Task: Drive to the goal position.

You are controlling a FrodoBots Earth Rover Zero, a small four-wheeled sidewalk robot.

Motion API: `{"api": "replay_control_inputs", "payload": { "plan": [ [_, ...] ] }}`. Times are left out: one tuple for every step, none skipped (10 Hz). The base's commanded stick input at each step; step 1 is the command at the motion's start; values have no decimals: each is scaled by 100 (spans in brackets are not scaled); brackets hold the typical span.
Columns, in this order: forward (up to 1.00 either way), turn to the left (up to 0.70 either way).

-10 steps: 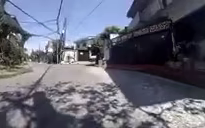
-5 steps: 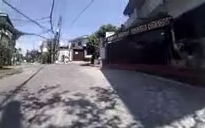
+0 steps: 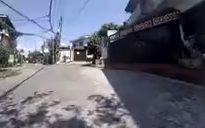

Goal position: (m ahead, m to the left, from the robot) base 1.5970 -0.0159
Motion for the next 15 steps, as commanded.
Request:
{"api": "replay_control_inputs", "payload": {
  "plan": [
    [100, 0],
    [100, 0],
    [100, 0],
    [100, 0],
    [100, 0],
    [100, 0],
    [100, 0],
    [100, 0],
    [100, 0],
    [100, 0],
    [100, 0],
    [100, 0],
    [100, 0],
    [100, 0],
    [100, 0]
  ]
}}
